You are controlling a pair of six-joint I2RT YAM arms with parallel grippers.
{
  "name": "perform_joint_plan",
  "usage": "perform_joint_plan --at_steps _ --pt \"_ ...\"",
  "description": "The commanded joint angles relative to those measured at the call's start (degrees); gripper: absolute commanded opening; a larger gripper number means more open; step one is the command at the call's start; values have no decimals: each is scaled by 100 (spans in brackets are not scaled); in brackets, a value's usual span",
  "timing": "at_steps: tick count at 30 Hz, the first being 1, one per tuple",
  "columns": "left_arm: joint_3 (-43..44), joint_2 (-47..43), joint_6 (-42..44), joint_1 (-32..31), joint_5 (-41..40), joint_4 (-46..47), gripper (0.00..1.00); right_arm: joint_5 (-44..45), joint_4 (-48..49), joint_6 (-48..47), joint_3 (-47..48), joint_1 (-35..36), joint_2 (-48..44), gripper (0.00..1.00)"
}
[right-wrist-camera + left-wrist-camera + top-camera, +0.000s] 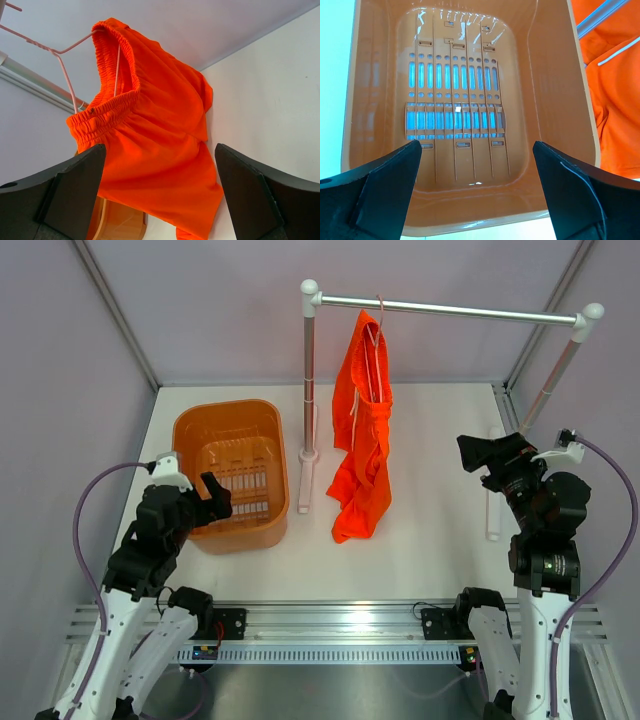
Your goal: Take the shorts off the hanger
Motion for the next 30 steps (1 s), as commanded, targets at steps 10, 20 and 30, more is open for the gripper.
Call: perform_joint_plan --at_steps 10,20,30 --pt "62 -44 -22 10 17 198 99 94 -677 -787 880 -30 368 99" --pt "36 -167 66 10 280 259 99 -1214 -905 -972 3102 -21 1958 94" --pt "36 -281 83 10 351 259 99 882 -2178 -1876 5834 2420 3742 85"
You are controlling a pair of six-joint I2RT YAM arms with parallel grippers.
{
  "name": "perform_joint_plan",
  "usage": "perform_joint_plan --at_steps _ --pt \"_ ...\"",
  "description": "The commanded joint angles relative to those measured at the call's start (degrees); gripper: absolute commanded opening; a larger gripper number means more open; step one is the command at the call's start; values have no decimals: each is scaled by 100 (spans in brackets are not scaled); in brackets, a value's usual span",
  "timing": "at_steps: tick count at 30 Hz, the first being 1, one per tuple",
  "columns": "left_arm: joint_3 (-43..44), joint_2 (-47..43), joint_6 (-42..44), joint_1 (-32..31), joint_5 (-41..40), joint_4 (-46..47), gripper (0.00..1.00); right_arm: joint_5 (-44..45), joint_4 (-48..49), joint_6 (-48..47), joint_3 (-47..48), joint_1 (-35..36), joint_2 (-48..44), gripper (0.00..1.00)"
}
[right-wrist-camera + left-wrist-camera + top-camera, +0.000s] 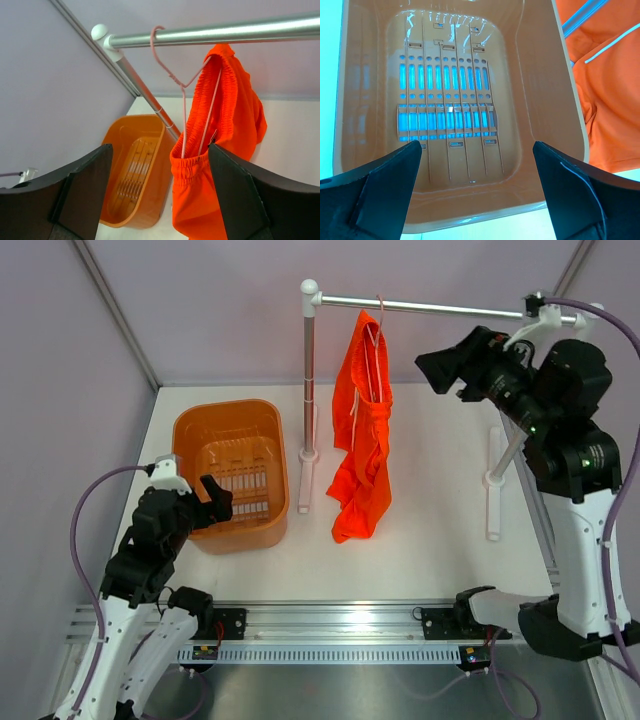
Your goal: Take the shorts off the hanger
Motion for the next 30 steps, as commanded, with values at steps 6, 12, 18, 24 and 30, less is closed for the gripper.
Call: perform_joint_plan --at_steps 6,12,18,24,30 --pt "66 -105 70 10 152 276 99 3110 -835 -1189 1248 1798 1383 79" --pt "58 -69 88 10 205 294 99 3622 -299 -1585 1275 1931 1972 76" --pt "49 -25 88 10 240 294 99 3754 456 -1638 792 1958 2070 74" --pt "49 1 97 10 249 303 99 3719 1002 -1612 343 1984 1964 74" --pt "49 36 105 10 284 303 99 3710 1020 -1577 361 2054 1955 74"
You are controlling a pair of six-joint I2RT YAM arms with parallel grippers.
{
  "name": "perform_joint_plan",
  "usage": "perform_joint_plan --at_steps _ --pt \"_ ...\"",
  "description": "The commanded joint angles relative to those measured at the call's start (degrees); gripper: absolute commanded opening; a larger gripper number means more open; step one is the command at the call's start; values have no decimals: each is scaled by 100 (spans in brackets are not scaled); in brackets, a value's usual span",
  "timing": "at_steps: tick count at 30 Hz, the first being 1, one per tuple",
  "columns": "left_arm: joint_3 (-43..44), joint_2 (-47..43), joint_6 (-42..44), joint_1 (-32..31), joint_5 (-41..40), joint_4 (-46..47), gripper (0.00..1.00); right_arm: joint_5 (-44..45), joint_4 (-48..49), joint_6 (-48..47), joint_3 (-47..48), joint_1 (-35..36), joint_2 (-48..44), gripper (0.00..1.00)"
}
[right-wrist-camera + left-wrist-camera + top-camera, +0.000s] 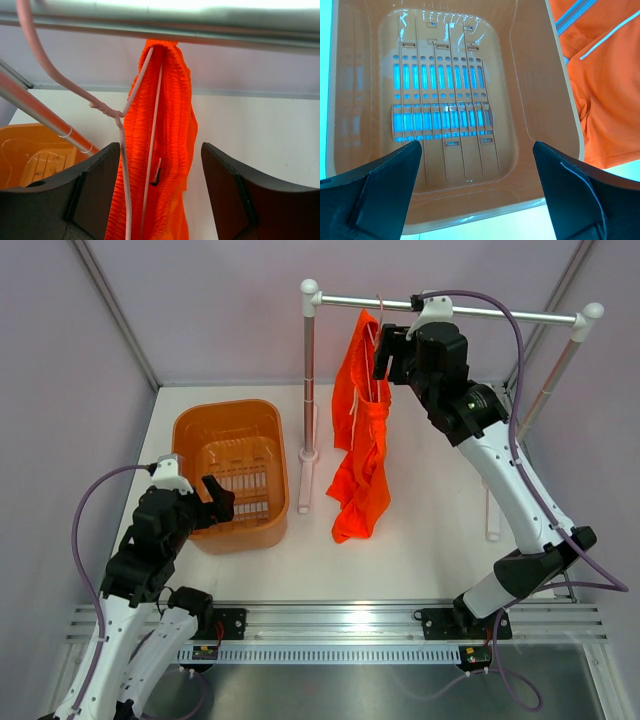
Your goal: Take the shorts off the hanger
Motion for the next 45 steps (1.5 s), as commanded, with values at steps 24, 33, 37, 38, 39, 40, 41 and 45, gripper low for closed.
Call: perform_joint_plan --at_steps 24,33,37,38,39,40,41,45 --pt "40 32 90 10 155 294 99 389 310 -223 1311 234 1058 71" --pt "40 67 82 1 155 294 99 740 600 -389 1250 252 1208 59" --pt "31 67 90 1 155 303 99 863 634 -442 1198 269 1209 53" --pt "40 76 82 1 155 312 99 863 669 -451 1171 278 1174 50" --pt "31 84 82 1 155 294 99 881 687 -460 1154 270 1165 45" --pt "31 84 82 1 155 303 99 881 687 -460 1127 270 1165 43" --pt "31 84 90 1 155 294 99 890 687 -460 1127 278 1165 41" --pt "31 111 90 1 155 312 99 951 871 -504 969 287 1086 28"
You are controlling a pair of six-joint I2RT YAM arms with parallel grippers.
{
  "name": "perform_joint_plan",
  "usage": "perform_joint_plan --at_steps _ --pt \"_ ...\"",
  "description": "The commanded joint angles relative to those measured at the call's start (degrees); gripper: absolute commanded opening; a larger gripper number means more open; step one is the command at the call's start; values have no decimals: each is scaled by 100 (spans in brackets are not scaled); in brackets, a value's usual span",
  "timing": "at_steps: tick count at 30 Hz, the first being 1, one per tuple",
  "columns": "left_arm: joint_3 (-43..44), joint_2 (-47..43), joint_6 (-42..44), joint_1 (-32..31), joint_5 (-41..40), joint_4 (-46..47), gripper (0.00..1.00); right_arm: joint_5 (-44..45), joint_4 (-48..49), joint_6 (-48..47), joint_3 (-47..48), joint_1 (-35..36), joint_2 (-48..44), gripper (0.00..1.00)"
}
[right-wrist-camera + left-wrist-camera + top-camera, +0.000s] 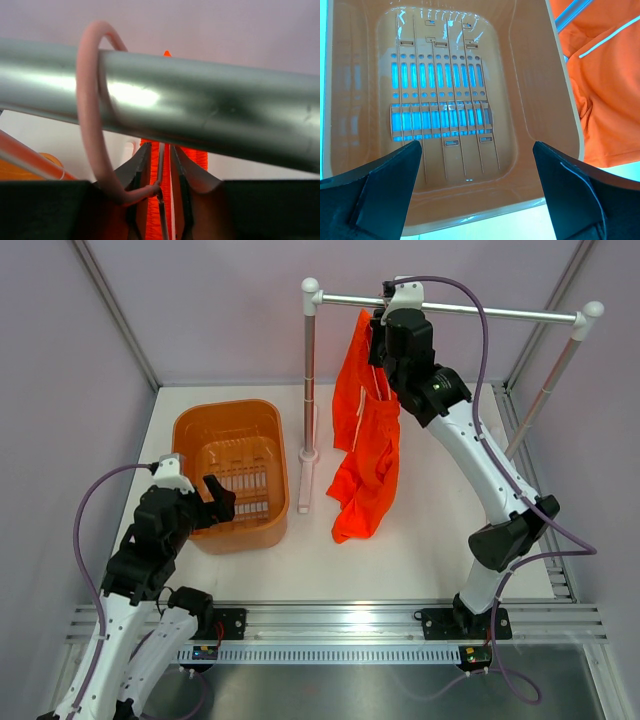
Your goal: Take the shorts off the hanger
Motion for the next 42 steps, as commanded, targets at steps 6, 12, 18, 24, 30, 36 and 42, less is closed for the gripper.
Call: perform_joint_plan --at_steps 6,12,18,24,30,36,42 --pt "31 56 77 1 107 307 99 390 497 -215 -88 82 -147 4" --pt "31 82 77 1 142 307 99 373 338 -330 62 152 -446 0" --pt "31 65 104 1 177 316 99 223 83 -269 -25 161 -955 0" --pt "84 144 147 10 221 316 99 -5 -241 -234 -149 161 -1334 0" --pt "225 223 227 10 686 605 99 -225 -611 -58 -472 161 -1667 0" --pt "707 872 -195 -121 1047 931 99 -612 -874 364 -1518 371 -2528 0" --pt "1506 1865 -292 -1745 13 1230 99 -251 -1209 838 -2538 811 -3293 0"
